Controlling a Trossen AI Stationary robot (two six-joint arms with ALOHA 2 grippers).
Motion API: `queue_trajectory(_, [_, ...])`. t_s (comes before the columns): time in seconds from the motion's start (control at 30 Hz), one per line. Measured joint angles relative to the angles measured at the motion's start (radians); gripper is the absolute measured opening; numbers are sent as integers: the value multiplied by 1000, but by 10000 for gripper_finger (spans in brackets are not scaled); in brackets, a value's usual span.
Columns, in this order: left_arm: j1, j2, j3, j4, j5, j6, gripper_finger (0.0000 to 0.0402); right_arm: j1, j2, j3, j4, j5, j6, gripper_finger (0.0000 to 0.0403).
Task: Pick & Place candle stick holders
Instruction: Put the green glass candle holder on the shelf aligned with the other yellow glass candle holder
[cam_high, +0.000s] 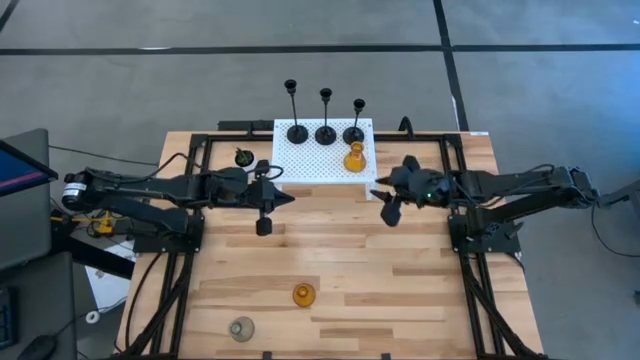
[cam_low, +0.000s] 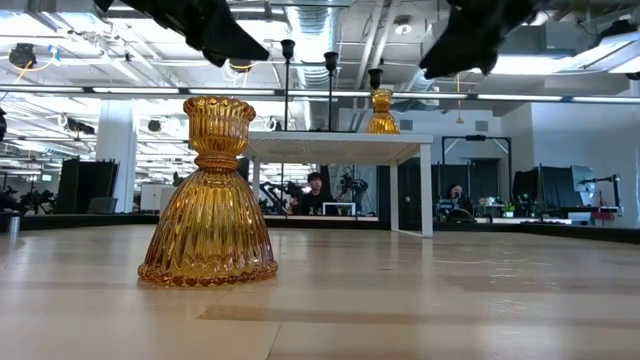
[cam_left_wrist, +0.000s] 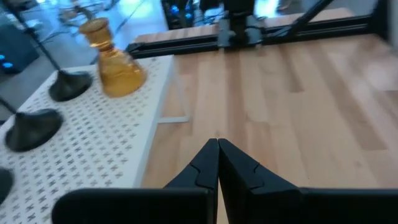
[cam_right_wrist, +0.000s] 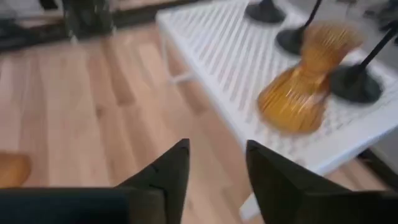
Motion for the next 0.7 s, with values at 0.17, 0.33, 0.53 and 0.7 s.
queue_trajectory(0.17, [-35,-40,0,-57,91,-5,8,65,21,-7,-75,2,48,79])
queue_trajectory(0.33, [-117,-65,0,-113,137,-6,8,121,65,-18,-83,3,49,8])
queue_trajectory(0.53, [-254,-79,0,-188,137,10,8,191,124,-18,-48,36,52,9])
queue_trajectory(0.7, [-350,-81,-19,-212,117,23,8,260,161,-18,-1,105,53,4])
